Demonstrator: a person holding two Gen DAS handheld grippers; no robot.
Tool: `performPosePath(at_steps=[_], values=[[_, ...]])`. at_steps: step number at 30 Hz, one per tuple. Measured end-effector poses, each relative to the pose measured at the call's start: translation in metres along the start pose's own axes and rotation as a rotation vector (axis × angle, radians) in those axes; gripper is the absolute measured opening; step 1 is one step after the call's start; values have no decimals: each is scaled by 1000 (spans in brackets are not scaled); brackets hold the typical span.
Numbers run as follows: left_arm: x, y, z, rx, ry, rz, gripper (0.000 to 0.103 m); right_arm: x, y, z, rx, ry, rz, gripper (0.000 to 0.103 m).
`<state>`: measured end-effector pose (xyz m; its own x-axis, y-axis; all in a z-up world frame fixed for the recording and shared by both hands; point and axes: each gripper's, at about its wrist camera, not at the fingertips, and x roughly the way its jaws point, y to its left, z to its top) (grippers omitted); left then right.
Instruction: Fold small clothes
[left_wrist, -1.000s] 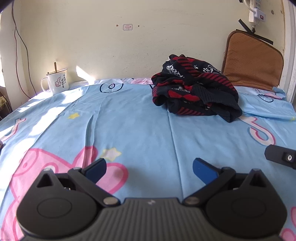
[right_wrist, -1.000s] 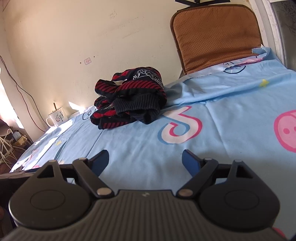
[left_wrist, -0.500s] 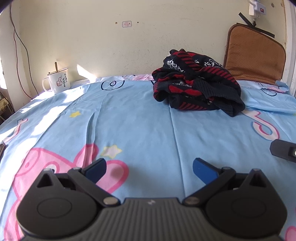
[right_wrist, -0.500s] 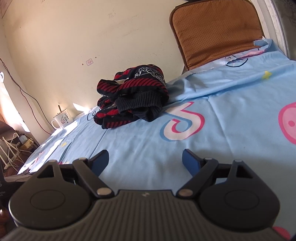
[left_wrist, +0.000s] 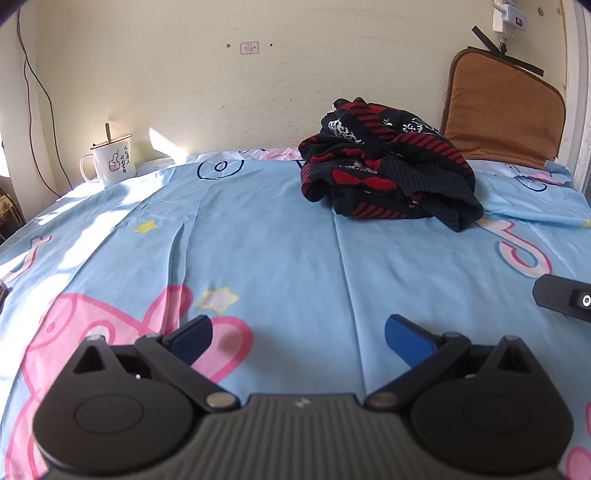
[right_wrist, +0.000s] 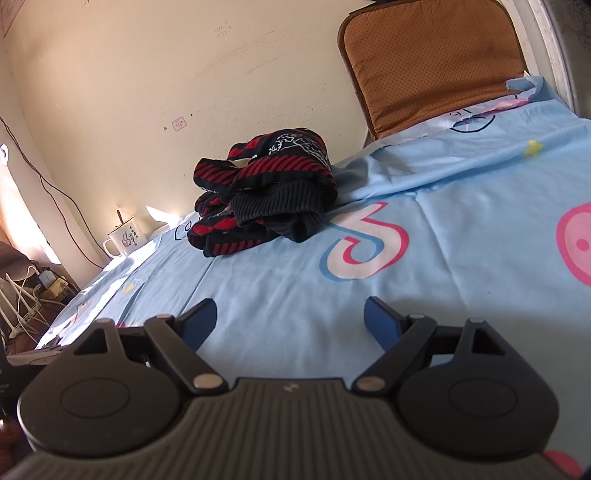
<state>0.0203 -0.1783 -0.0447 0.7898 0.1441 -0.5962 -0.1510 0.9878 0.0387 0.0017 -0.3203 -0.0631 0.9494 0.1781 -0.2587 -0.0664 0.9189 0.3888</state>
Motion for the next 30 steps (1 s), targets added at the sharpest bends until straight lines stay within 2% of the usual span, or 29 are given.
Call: performPosePath(at_steps=[24, 30], values=[[-1, -1, 1, 14, 2, -12, 103, 0, -2, 0, 8, 0, 11, 89], [-5, -1, 1, 44, -14, 39, 103, 0, -2, 0, 11, 0, 13, 89]])
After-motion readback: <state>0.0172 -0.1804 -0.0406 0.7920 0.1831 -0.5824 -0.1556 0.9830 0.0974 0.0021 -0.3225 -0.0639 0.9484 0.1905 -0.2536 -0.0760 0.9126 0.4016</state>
